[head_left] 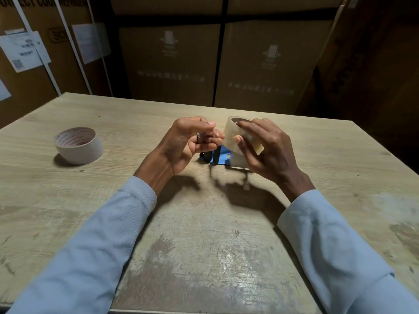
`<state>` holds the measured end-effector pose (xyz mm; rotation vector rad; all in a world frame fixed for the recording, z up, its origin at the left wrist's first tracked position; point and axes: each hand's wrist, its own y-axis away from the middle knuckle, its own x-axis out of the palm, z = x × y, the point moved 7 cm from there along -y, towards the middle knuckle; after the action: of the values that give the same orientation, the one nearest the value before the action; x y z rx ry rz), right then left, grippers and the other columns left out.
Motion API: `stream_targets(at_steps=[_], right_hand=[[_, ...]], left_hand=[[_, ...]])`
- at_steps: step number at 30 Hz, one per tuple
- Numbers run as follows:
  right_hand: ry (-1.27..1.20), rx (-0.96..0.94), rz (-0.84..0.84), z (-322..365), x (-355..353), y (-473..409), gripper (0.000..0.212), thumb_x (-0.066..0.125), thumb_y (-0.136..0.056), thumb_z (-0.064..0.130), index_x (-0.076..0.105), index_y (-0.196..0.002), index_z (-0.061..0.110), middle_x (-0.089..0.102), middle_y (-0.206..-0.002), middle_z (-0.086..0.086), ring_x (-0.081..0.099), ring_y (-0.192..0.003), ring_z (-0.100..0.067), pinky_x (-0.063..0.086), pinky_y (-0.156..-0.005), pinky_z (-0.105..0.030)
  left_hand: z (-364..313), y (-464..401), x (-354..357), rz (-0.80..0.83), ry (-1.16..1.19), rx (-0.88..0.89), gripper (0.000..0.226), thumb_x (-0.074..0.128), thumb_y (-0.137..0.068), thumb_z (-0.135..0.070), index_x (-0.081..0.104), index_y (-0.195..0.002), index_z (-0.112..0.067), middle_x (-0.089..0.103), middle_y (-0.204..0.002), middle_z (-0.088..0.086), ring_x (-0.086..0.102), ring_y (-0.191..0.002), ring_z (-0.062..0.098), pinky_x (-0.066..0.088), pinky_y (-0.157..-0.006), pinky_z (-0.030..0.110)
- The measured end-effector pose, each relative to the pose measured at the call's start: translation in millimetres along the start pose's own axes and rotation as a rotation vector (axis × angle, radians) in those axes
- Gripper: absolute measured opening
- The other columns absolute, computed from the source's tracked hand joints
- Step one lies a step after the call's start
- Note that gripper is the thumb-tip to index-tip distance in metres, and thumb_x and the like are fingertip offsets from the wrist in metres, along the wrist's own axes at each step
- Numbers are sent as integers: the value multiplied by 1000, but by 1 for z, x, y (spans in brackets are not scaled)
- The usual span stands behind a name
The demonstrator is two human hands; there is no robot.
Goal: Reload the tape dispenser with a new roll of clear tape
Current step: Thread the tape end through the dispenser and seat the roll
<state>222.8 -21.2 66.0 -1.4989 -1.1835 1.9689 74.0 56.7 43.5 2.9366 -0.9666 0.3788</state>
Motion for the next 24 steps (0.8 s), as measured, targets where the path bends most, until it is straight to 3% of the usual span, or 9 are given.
stream_targets(at_steps=[4, 7, 9, 10, 14, 16, 20, 24], right_hand=[[-34, -83, 20, 10, 2, -4, 30, 62, -94, 21, 68, -113, -2, 71, -102, -16, 61, -84, -30, 48, -72, -38], [-41, -102, 26, 12, 4, -4, 29, 62, -94, 18, 67, -113, -3, 69, -97, -16, 58, -82, -30, 46, -74, -38], [-39, -107, 28, 10, 3, -2, 28, 63, -94, 17, 67, -113, -4, 69, -97, -16, 58, -83, -30, 45, -74, -38], [-35, -107, 32, 9, 3, -1, 28, 63, -93, 16, 67, -112, -4, 69, -98, -16, 58, -83, -30, 46, -74, -38], [-9, -93, 62, 3, 5, 1, 29, 66, -91, 15, 68, -114, -2, 69, -99, -16, 58, -84, -30, 47, -74, -40], [-7, -91, 68, 1, 4, 1, 31, 65, -94, 22, 68, -116, 0, 71, -102, -15, 58, -83, -29, 47, -73, -40], [-19, -92, 69, 3, 1, 0, 41, 65, -95, 36, 69, -117, 2, 72, -98, -11, 55, -79, -25, 42, -73, -34], [-46, -82, 73, 2, 0, -2, 41, 66, -96, 31, 67, -122, 1, 70, -101, -12, 52, -84, -21, 36, -78, -24]], left_hand=[[6, -6, -4, -147, -196, 6, 35, 75, -83, -35, 55, -59, -19, 58, -62, -1, 52, -52, 7, 43, -53, 19], [6, -9, -1, -124, -213, -2, 33, 80, -78, -32, 54, -92, -16, 60, -70, -1, 52, -53, 6, 44, -51, 20], [9, -9, -2, -73, -196, -38, 57, 82, -73, -31, 49, -117, -16, 66, -81, 3, 56, -60, 9, 48, -53, 21], [10, -8, -1, -41, -222, -44, 61, 82, -71, -31, 50, -121, -15, 67, -83, 4, 58, -63, 10, 49, -56, 22], [8, -9, 0, -10, -392, 56, 35, 82, -77, -21, 66, -102, -2, 67, -67, -3, 64, -64, 5, 52, -57, 19], [7, -11, 0, -21, -444, 115, 27, 80, -80, -17, 70, -96, 2, 69, -78, 5, 63, -66, 5, 52, -57, 17], [7, -15, -2, -39, -534, 170, 8, 71, -89, -13, 72, -90, -5, 70, -80, 3, 62, -67, 2, 48, -57, 15], [9, -17, -2, -29, -563, 175, 10, 62, -96, -16, 68, -90, -11, 67, -83, -1, 63, -76, 6, 50, -63, 19]])
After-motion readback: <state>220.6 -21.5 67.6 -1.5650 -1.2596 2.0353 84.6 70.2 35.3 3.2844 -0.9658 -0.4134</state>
